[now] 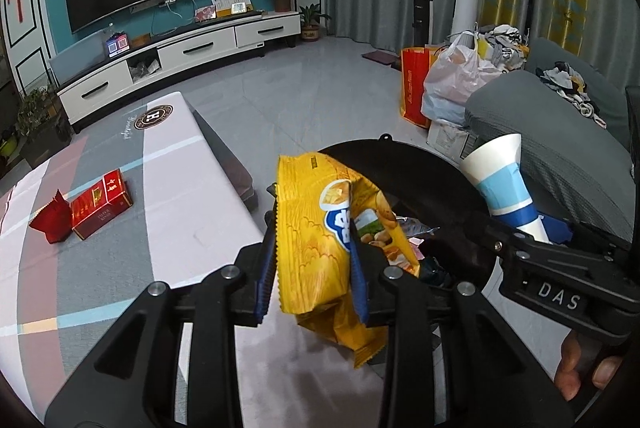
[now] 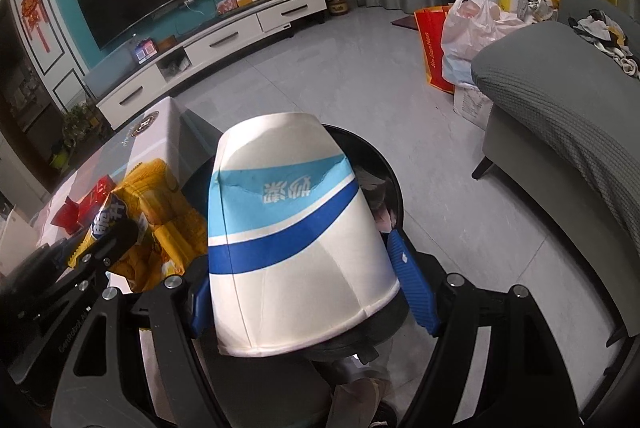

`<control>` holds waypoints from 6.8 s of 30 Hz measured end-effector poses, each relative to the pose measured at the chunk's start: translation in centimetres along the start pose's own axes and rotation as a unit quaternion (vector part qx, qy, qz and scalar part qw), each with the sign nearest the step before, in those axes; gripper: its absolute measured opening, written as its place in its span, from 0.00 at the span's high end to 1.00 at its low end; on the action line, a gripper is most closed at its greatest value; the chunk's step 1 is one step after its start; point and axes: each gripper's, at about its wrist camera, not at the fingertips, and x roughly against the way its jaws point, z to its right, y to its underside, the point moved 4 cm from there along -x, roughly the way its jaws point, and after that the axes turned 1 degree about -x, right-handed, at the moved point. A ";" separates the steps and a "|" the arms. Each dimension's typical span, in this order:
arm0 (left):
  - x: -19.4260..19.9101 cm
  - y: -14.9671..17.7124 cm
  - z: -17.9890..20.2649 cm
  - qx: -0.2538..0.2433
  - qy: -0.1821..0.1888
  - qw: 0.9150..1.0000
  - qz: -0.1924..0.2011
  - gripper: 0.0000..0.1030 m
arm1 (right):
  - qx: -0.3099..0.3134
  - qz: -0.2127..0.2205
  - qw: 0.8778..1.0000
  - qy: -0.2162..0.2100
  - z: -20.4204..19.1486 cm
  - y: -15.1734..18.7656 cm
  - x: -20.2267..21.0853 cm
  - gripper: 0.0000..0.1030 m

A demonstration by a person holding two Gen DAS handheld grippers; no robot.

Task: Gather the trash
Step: 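Open both tools to drop the chip bag and cup into the bin, then move both open tools back toward the red box and red packet, then grasp the red cigarette box with the right tool while the left tool grasps the red crumpled packet, then carry the red box and red packet over the black bin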

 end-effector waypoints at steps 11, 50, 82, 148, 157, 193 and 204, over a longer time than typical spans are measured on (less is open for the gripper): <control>-1.0 -0.2 0.2 0.004 -0.001 1.000 -0.012 0.60 | -0.002 -0.020 1.000 0.009 -0.4 -0.1 -1.6 0.27; 6.7 8.4 -15.4 0.148 -0.056 0.987 -0.018 0.14 | 0.079 0.029 0.993 -0.087 -10.8 0.7 0.7 0.20; 10.7 15.3 -32.1 0.312 -0.074 0.947 -0.021 0.03 | 0.246 -0.010 0.961 -0.124 -29.9 5.4 -5.0 0.03; -4.7 2.4 -31.5 0.152 -0.062 0.985 -0.051 0.59 | 0.090 -0.090 0.977 -0.174 -24.8 2.0 -8.3 0.14; -0.7 3.9 -29.3 0.146 -0.036 0.988 -0.031 0.65 | 0.098 -0.079 0.978 -0.164 -24.9 2.1 -7.8 0.14; 10.3 4.6 -18.2 0.151 -0.031 0.988 0.013 0.64 | 0.127 0.063 0.986 -0.089 -17.8 -1.5 2.8 0.14; 9.5 2.3 -14.2 0.117 -0.010 0.993 0.024 0.64 | 0.097 0.079 0.989 -0.074 -13.9 -2.6 4.1 0.14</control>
